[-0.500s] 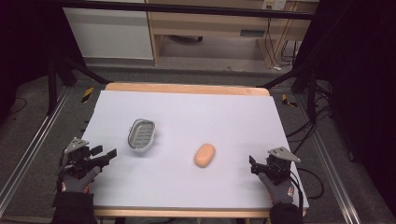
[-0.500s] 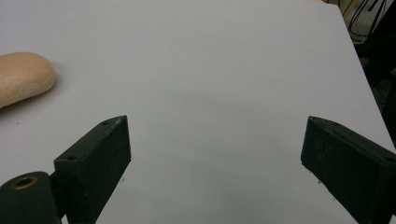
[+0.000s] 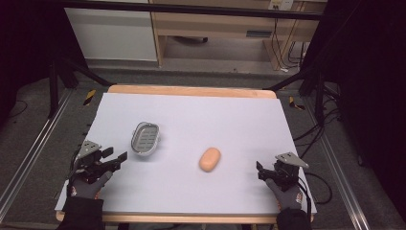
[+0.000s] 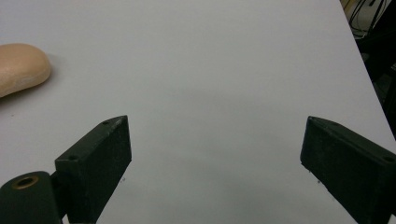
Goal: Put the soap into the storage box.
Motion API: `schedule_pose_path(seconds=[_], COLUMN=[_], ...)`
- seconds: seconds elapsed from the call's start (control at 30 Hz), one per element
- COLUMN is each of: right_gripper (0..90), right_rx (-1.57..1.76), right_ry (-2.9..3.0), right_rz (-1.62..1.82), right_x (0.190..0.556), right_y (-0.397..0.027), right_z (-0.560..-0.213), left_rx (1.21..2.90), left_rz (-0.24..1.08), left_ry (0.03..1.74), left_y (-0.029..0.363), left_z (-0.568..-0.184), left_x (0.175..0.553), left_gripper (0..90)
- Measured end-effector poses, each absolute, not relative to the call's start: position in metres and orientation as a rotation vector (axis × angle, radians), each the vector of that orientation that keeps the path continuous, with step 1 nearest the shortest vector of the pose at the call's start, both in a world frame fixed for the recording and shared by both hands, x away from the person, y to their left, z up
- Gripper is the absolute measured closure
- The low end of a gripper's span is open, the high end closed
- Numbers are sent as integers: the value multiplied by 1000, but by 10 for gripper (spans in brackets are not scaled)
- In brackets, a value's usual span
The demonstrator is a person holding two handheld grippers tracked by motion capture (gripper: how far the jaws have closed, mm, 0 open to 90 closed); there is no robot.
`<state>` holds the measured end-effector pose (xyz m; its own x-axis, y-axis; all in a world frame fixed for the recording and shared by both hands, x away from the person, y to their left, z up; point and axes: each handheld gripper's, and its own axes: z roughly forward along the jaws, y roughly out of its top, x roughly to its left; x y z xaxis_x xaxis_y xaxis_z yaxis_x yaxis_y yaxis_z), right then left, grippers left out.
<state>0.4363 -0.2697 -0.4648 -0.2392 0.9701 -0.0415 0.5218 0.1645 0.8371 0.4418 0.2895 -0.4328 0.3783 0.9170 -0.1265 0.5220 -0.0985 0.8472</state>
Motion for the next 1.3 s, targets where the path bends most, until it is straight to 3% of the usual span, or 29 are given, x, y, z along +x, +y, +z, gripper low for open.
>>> schedule_pose_path(seconds=[1.3], right_gripper=[83], right_rx=[1399], right_ry=[1849], right_rz=[971], right_x=[435], right_y=[-264], right_z=[-462], left_rx=[1807], left_rz=[557], left_ry=[1121], left_y=[222], left_z=[-412], left_x=[440], left_gripper=[289])
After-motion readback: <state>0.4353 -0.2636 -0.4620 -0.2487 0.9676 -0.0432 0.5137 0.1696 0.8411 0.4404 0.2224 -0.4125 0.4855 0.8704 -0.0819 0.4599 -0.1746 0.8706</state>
